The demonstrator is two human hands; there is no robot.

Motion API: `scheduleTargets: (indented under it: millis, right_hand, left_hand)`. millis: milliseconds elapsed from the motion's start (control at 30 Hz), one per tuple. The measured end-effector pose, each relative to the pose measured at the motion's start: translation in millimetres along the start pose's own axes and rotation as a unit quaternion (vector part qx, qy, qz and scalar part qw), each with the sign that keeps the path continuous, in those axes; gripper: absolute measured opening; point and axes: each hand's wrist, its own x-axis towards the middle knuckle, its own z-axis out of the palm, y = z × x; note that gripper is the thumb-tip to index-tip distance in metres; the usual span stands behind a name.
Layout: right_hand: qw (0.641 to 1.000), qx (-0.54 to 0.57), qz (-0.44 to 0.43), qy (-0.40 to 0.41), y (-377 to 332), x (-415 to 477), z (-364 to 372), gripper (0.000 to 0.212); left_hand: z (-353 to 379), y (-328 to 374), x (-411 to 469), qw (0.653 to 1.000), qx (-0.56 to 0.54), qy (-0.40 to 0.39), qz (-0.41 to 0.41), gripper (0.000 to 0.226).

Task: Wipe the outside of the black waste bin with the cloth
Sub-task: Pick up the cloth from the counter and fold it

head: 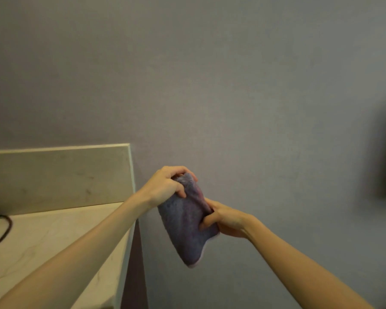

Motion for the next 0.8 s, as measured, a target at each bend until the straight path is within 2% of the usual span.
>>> scheduleTargets:
  millis: [133, 233, 367, 533, 633, 733, 800]
  right_hand:
    - [0.999, 0.042, 0.016, 0.001, 2.0, -31.0, -9.5, 0.05]
    - [0.999, 0.023, 0.017, 0.036, 1.9, -55.6, -20.5, 0.04]
    - [0.995, -0.013, 0.0, 0.102, 0.6, -88.4, -39.5, 0.044]
    - [0.995, -0.048, -0.018, 0.084, -5.4, -124.0, -60.7, 0.039]
    - [0.991, -0.078, -0.02, 0.11, -1.7, -138.8, -72.3, 0.034]
    - [0.986, -0.061, -0.033, 0.151, 8.0, -149.4, -85.6, 0.027]
    - [0.982, -0.027, -0.042, 0.18, 17.5, -154.1, -94.8, 0.025]
  left_hand:
    - [21.0, 18.9, -0.7, 1.0, 0.016, -0.017, 0.015, 0.044]
    - [42.2, 35.6, 1.4, 0.998, 0.056, -0.013, 0.037, 0.043]
    - [74.1, 58.5, 7.0, 0.996, 0.07, 0.002, 0.059, 0.047]
    - [112.4, 82.5, 13.2, 0.993, 0.088, 0.006, 0.074, 0.042]
    - [135.7, 89.2, 15.9, 0.995, 0.079, 0.019, 0.058, 0.035]
    - [157.4, 85.2, 16.6, 0.996, 0.069, 0.029, 0.048, 0.034]
    - [173.0, 76.2, 15.2, 0.996, 0.062, 0.061, 0.024, 0.043]
